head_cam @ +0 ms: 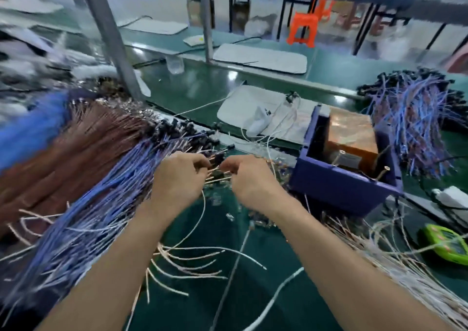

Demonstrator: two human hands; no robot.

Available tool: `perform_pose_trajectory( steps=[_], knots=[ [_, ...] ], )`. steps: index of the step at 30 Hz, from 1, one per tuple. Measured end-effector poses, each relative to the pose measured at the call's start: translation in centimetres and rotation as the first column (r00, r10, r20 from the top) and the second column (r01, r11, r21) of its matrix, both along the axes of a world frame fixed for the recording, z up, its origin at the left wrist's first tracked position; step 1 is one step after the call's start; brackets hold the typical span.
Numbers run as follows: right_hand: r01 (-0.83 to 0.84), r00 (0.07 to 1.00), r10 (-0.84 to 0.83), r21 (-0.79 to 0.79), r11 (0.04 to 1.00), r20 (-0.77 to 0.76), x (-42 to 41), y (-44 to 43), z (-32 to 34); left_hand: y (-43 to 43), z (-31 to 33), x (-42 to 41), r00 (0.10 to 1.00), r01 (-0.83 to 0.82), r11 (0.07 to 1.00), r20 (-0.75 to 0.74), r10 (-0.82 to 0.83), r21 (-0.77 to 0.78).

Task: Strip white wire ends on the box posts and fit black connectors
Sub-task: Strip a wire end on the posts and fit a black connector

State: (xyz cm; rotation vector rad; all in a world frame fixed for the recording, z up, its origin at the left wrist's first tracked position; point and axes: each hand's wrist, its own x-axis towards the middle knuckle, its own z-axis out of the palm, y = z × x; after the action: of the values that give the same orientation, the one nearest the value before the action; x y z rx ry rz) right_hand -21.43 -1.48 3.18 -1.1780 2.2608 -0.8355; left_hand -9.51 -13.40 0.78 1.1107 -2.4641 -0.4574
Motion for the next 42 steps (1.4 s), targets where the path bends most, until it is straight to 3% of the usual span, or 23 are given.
perform_pose_trajectory(
  steps=[3,6,9,12,14,18,21,25,31,36,42],
  knots=[
    [-0.104,0.982,0.127,0.156,0.982,-0.141,0.0,-2.8,-1.0,-1.8,-0.8,1.1,0.997,-0.032,0.999,0.064,0.031,0.026],
    [-0.126,0.948,0.172,0.182,0.975,-0.267,0.1,-3.9,-1.7,-2.6,-1.3,1.5,0.998,-0.002,0.999,0.066,0.0,0.039],
    [-0.084,0.916,0.128,0.131,0.988,-0.38,0.1,-4.2,-2.3,-2.5,-1.5,1.5,1.0,0.009,1.0,0.004,-0.009,0.005],
    [-0.057,0.882,0.142,0.198,0.979,-0.45,0.3,-4.2,-2.1,-1.8,-1.4,1.3,0.989,0.117,0.99,-0.1,-0.109,0.082],
    [-0.072,0.864,0.186,0.251,0.965,-0.467,0.3,-4.1,-1.7,-1.2,-1.6,1.2,0.979,0.201,0.972,-0.055,-0.195,0.12],
    [-0.16,0.77,0.329,0.334,0.929,-0.547,0.7,-3.7,-1.3,-0.6,-2.4,1.1,0.96,0.264,0.964,0.09,-0.264,0.016],
    [-0.171,0.816,0.293,0.276,0.946,-0.498,0.9,-3.4,-1.1,-0.6,-2.0,0.9,0.981,0.192,0.981,-0.01,-0.192,0.029],
    [-0.054,0.964,0.051,-0.006,0.999,-0.261,0.6,-2.7,1.2,-1.0,-0.7,1.2,0.964,0.157,0.956,-0.249,-0.094,0.247],
    [0.122,0.952,-0.152,-0.126,0.984,-0.266,-1.1,0.6,5.8,-2.0,4.0,2.5,0.909,0.296,0.84,-0.403,-0.102,0.454],
    [0.101,0.938,-0.124,-0.086,0.991,-0.323,-1.0,5.5,8.6,-1.7,7.5,3.6,0.944,0.272,0.869,-0.291,-0.157,0.414],
    [0.11,0.949,-0.042,0.202,0.973,-0.313,-1.8,12.0,10.6,0.8,9.2,2.9,0.922,0.368,0.796,-0.081,-0.378,0.48]
  ],
)
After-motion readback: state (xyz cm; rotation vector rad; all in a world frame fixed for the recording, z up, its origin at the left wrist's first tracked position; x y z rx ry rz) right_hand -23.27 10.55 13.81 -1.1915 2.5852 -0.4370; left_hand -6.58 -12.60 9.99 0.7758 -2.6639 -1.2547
